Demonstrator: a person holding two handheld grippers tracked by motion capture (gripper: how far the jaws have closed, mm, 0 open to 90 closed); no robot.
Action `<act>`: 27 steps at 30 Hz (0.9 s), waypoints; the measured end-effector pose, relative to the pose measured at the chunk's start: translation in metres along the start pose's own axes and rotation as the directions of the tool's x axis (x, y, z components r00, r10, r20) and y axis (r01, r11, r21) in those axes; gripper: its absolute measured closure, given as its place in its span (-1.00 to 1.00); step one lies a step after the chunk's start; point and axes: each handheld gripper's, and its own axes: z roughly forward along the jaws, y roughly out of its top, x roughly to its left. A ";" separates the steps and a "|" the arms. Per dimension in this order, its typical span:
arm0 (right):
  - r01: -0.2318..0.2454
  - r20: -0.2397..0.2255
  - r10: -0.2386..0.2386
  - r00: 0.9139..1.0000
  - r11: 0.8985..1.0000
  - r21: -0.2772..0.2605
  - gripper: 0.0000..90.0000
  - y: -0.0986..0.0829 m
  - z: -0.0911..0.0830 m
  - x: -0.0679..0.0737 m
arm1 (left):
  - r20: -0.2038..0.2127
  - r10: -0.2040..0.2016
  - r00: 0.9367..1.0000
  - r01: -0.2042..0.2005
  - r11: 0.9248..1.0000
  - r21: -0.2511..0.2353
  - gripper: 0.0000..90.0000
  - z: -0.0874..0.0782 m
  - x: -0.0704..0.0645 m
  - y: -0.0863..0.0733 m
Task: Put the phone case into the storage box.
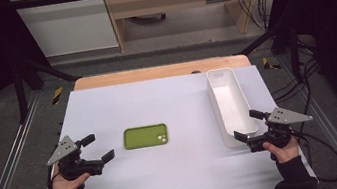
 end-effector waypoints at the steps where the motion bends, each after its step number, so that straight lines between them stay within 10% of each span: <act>1: 0.000 0.000 0.000 1.000 1.000 0.000 -0.99 0.000 0.000 0.000 | 0.000 0.000 1.000 0.000 1.000 0.000 -0.98 0.000 0.000 0.000; 27: 0.008 -0.003 -0.008 1.000 1.000 0.002 -0.99 0.000 -0.001 0.000 | 0.004 -0.010 1.000 0.010 0.999 0.032 -0.98 0.007 -0.004 0.007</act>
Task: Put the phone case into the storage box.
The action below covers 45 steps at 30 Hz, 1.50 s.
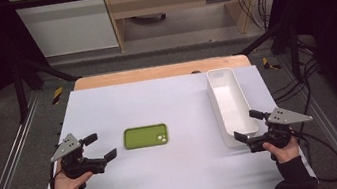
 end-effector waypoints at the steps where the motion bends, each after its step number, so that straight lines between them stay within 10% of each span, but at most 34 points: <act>1: -0.001 0.001 0.001 1.000 1.000 0.000 -0.99 0.000 0.000 0.000 | 0.001 0.002 1.000 -0.002 1.000 0.003 -0.98 0.001 -0.001 0.001; 45: 0.007 -0.002 -0.006 1.000 1.000 0.014 -0.99 0.000 0.000 0.001 | 0.002 0.038 0.999 -0.038 0.989 0.146 -0.97 0.055 0.001 0.038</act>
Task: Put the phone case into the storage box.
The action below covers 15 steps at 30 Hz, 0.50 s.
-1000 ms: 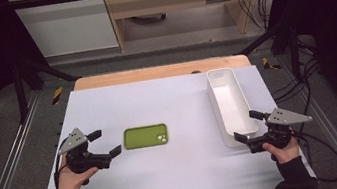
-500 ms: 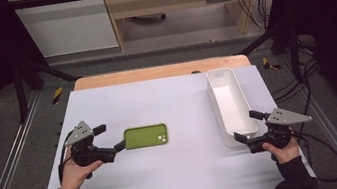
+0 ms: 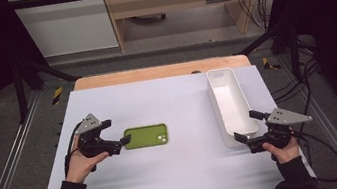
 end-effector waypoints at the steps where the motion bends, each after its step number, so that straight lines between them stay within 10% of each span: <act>1: 0.000 0.000 0.000 1.000 1.000 0.000 -0.99 0.000 0.000 0.000 | 0.000 0.000 1.000 0.000 1.000 0.000 -0.97 0.000 0.000 0.000; 15: 0.004 0.000 -0.004 1.000 1.000 0.002 -0.99 0.000 0.000 0.000 | -0.030 -0.011 0.999 0.013 0.998 0.066 -0.91 0.022 0.012 0.003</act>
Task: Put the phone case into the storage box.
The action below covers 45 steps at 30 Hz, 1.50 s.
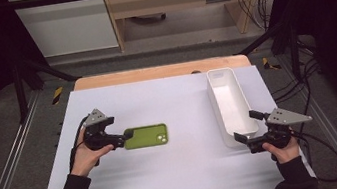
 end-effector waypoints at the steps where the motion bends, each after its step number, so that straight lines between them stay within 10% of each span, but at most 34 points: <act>1: 0.000 0.000 0.000 1.000 1.000 0.000 -0.99 0.000 0.000 0.000 | 0.000 0.000 1.000 0.000 1.000 0.000 -0.91 0.000 0.000 0.000; 18: 0.000 -0.001 0.000 1.000 1.000 0.004 -0.99 0.000 0.000 0.000 | -0.077 -0.014 0.997 0.018 0.998 0.058 -0.62 0.022 0.009 0.001; 45: 0.004 0.000 -0.004 1.000 1.000 0.007 -0.99 0.000 0.000 0.000 | -0.137 -0.056 0.989 0.068 0.994 0.088 0.62 0.047 0.019 -0.002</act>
